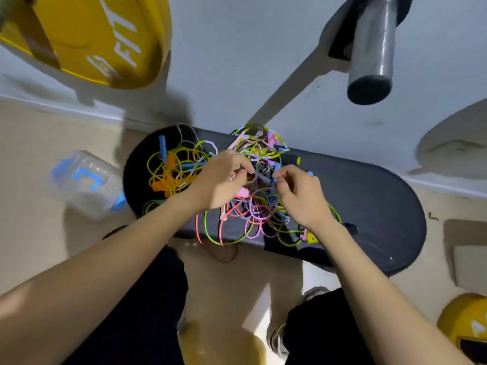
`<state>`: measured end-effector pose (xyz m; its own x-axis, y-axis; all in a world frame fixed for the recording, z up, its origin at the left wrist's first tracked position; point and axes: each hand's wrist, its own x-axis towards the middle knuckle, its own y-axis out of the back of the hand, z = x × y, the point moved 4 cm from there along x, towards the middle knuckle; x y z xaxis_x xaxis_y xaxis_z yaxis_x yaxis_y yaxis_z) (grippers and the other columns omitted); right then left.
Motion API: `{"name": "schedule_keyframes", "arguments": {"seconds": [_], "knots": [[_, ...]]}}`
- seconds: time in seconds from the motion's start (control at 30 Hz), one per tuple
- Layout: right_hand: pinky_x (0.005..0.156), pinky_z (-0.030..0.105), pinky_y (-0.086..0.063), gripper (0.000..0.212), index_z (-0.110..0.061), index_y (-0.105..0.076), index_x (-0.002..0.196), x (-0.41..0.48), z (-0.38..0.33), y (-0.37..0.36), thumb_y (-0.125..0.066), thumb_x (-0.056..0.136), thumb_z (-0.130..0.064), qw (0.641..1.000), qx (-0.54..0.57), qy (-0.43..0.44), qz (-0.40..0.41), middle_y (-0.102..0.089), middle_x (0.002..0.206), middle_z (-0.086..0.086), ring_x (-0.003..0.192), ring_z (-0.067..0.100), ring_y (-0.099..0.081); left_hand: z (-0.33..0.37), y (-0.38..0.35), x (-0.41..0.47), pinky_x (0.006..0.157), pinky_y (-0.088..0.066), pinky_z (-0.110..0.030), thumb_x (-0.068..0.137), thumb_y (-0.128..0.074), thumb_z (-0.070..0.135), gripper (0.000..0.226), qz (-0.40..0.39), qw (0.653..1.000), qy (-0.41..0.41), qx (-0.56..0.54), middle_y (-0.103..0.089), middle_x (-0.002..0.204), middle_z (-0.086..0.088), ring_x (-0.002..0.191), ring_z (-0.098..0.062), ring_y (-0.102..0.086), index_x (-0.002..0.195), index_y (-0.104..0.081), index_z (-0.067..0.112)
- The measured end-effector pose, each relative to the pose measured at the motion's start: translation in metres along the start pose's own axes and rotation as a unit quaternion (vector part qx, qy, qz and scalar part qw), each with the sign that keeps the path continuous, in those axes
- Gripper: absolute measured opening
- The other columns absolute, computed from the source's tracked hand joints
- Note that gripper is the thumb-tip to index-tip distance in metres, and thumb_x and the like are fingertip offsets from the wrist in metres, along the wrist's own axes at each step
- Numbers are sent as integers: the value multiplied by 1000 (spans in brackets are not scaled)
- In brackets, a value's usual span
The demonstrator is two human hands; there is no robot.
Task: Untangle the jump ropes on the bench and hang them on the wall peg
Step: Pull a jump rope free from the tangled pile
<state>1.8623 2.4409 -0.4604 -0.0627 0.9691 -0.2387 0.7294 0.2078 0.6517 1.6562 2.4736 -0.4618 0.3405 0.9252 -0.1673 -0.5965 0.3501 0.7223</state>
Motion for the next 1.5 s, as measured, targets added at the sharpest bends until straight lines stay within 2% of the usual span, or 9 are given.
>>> {"name": "schedule_keyframes", "arguments": {"seconds": [0.4,0.57,0.7,0.77,0.9,1.07,1.2,1.33,1.5], "knots": [[78,44,-56,19,-17,-66,98,28,39,-52,-49,100,-26,928,-340,92,-124,-70,101,17,92,41,-64,-43,-61,28,85,-54,-47,100,-48,15,15,-127,959,-40,251,-68,96,-8,94,-36,-63,93,-61,14],[72,46,-52,47,-13,-62,80,-34,16,-30,-41,110,-42,952,-281,121,-26,-67,78,11,80,37,-59,-13,-64,-22,80,-55,-44,100,-53,23,22,-155,943,-51,289,-71,92,-10,91,-33,-66,94,-67,8],[76,46,-53,20,-21,-70,104,-91,21,-21,-50,104,-21,956,-268,123,-6,-67,81,6,89,37,-63,2,-58,-55,74,-43,-33,100,-56,31,18,-89,966,-98,221,-71,89,3,87,-23,-63,94,-69,19],[81,40,-54,35,-30,-68,123,-110,23,-16,-52,96,-16,934,-334,105,-75,-65,86,1,95,30,-65,-6,-55,-73,75,-50,-37,100,-54,32,18,-71,962,-92,245,-70,87,3,86,-25,-64,93,-67,21],[68,23,-43,19,-32,-73,106,-114,17,8,-60,96,-24,964,-232,128,-7,-74,78,-10,68,1,-62,-25,-61,-88,81,-57,-41,99,-55,31,18,-103,951,-51,288,-73,95,0,92,-27,-66,94,-69,22],[75,38,-50,36,-27,-73,116,-85,61,6,-50,91,-15,947,-319,-12,38,-72,113,10,104,36,-65,-32,-76,-69,79,-58,-43,101,-50,29,13,-117,936,-29,332,-70,98,-2,94,-29,-66,97,-61,22],[74,38,-48,21,-13,-65,108,-65,116,23,-60,88,-13,932,-331,-137,62,-64,114,15,98,39,-61,-21,-117,-50,81,-54,-46,101,-51,25,16,-119,926,-97,345,-56,118,-9,107,-32,-59,115,-54,17],[90,46,-55,48,-5,-44,126,-78,193,15,-65,84,-10,905,-282,-318,25,-56,127,16,119,42,-60,-7,-152,-34,84,-45,-44,101,-54,25,37,-122,900,-161,387,-41,134,-12,120,-36,-48,136,-45,15],[77,40,-44,42,-9,-33,110,-79,231,-13,-68,88,-9,913,-263,-310,33,-59,125,18,118,42,-62,2,-178,-15,74,-47,-41,103,-52,30,36,-124,895,-170,394,-49,127,-10,110,-32,-58,133,-42,13]]}}
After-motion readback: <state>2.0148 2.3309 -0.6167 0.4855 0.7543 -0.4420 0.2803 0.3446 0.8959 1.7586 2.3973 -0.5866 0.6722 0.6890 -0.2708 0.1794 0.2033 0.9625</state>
